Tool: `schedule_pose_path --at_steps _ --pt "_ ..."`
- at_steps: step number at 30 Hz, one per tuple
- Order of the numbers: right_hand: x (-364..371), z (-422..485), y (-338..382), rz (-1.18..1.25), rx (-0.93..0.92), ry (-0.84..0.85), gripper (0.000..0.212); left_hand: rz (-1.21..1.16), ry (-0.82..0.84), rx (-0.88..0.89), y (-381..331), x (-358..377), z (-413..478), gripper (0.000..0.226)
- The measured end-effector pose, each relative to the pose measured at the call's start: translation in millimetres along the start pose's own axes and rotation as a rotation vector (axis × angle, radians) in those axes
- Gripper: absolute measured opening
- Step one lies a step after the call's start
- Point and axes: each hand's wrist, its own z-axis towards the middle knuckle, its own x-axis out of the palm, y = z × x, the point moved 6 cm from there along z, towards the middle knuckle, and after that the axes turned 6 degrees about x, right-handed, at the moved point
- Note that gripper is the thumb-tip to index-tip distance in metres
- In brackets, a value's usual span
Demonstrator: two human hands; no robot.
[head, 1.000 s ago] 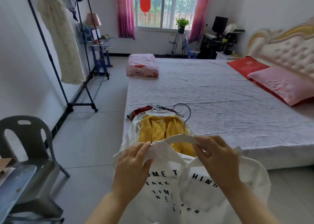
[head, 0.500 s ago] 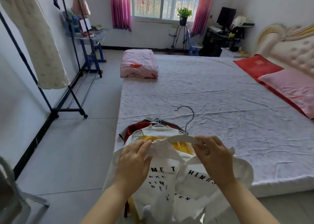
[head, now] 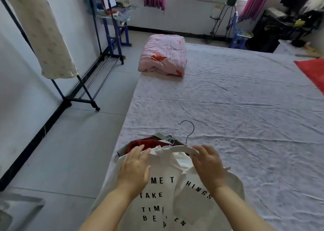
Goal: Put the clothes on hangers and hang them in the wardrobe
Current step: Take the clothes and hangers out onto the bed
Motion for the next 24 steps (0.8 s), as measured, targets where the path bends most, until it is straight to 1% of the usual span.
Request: schedule_pose_path --at_steps 1,3,6,9,13,15,19,22,24 --pt "15 20 -11 -0.052 0.063 0.091 0.034 0.009 0.024 -0.048 6 8 13 0.057" --pt "39 47 -24 -0.148 0.090 0.217 0.041 0.024 0.077 -0.122 15 24 30 0.059" --pt "63 60 -28 -0.153 0.050 0.276 0.038 0.044 0.120 -0.158 26 42 40 0.058" --pt "84 49 -29 -0.149 -0.003 0.348 0.036 0.054 0.146 -0.192 36 51 34 0.057" --pt "106 31 -21 -0.142 -0.047 0.453 0.036 0.069 0.124 -0.249 48 40 27 0.058" --pt "115 26 -6 -0.157 -0.093 0.512 0.038 0.085 0.099 -0.286 54 28 23 0.056" --pt "127 20 41 -0.213 -0.241 0.589 0.040 0.155 0.074 -0.364 67 -1 3 0.054" --pt "133 9 84 -0.269 -0.366 0.645 0.044 0.225 0.053 -0.437 79 -27 -29 0.053" --pt "135 -4 116 -0.289 -0.465 0.655 0.044 0.241 0.022 -0.519 91 -44 -61 0.053"
